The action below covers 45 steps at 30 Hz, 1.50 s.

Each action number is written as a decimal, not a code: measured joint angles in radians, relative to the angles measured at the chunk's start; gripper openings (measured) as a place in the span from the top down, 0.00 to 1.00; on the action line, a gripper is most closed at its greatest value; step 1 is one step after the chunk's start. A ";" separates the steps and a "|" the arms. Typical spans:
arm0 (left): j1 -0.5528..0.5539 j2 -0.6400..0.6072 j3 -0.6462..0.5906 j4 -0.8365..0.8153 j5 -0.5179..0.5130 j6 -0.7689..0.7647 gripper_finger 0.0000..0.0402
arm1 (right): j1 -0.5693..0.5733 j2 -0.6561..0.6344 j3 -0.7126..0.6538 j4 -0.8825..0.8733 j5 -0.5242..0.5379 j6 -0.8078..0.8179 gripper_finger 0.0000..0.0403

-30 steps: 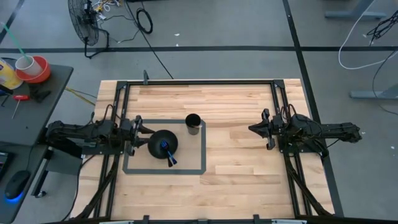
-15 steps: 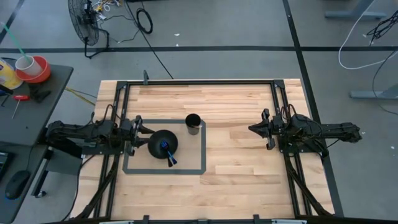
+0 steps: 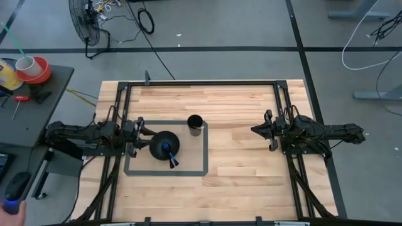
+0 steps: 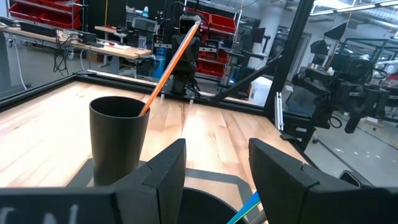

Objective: Pick & Place Utensil
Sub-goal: Return to Home Position

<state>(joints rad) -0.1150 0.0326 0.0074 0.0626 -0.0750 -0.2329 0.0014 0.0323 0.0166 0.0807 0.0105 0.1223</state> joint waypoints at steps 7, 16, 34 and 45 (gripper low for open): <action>0.000 0.000 0.000 0.000 0.001 0.000 0.55 | 0.000 0.000 0.000 0.000 0.000 0.000 0.94; 0.000 0.000 0.000 0.010 0.273 -0.013 0.55 | 0.000 0.000 0.000 0.000 0.000 0.000 0.94; 0.000 0.000 0.000 0.008 0.274 -0.123 0.55 | 0.000 0.000 0.000 0.000 0.000 0.000 0.94; 0.000 0.000 0.000 0.014 0.271 -0.123 0.55 | 0.000 0.000 0.000 0.000 0.000 0.000 0.94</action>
<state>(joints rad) -0.1154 0.0322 0.0071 0.0769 0.1959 -0.3557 0.0016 0.0322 0.0166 0.0807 0.0105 0.1219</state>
